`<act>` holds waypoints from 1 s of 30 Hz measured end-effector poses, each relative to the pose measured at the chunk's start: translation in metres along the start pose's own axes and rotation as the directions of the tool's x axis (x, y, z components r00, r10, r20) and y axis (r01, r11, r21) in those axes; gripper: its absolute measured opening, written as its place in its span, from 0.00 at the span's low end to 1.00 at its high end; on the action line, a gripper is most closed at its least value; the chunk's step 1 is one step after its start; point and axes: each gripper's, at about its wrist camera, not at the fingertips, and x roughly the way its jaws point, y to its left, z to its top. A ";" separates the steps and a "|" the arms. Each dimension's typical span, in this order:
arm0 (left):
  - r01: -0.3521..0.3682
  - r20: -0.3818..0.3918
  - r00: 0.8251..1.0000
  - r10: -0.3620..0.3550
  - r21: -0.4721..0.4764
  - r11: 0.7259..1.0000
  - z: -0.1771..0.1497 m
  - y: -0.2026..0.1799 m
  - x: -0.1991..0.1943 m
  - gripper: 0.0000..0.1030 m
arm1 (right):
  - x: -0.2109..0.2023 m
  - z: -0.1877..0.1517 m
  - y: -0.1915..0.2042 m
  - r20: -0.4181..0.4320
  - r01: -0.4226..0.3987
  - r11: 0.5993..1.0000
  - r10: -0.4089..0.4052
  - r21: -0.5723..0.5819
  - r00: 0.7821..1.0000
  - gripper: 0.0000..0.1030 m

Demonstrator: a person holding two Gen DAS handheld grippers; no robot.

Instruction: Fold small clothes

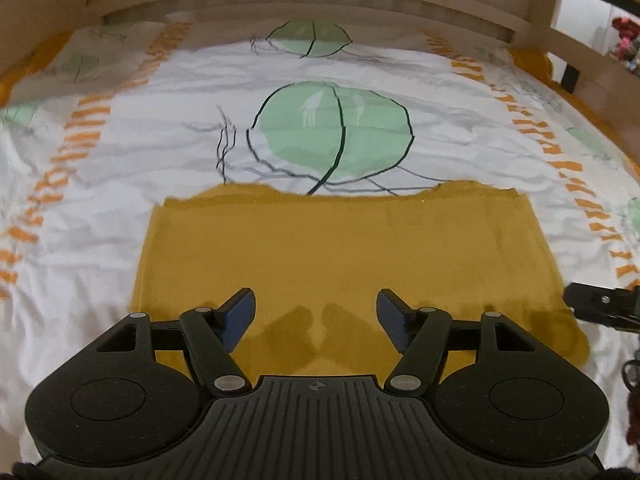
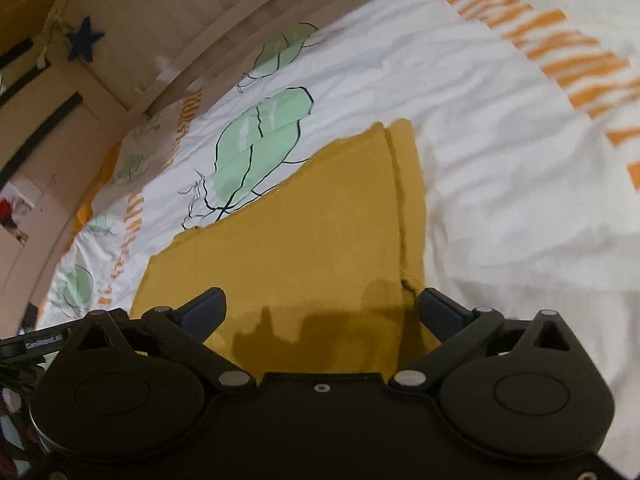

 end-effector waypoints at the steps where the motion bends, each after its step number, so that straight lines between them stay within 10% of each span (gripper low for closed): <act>1: 0.001 0.001 1.000 -0.001 0.009 1.000 0.004 -0.003 0.004 0.63 | 0.000 0.000 -0.004 -0.001 -0.003 1.000 0.003 0.023 1.000 1.00; 13: 0.004 -0.097 0.995 -0.017 -0.133 0.991 0.033 -0.005 0.089 0.62 | -0.015 0.017 -0.022 0.054 -0.109 0.978 0.101 0.178 0.993 1.00; 30: -0.039 -0.172 0.985 0.024 -0.082 0.996 0.024 -0.010 0.112 0.64 | -0.002 0.016 -0.039 0.031 -0.128 0.950 0.124 0.285 0.992 1.00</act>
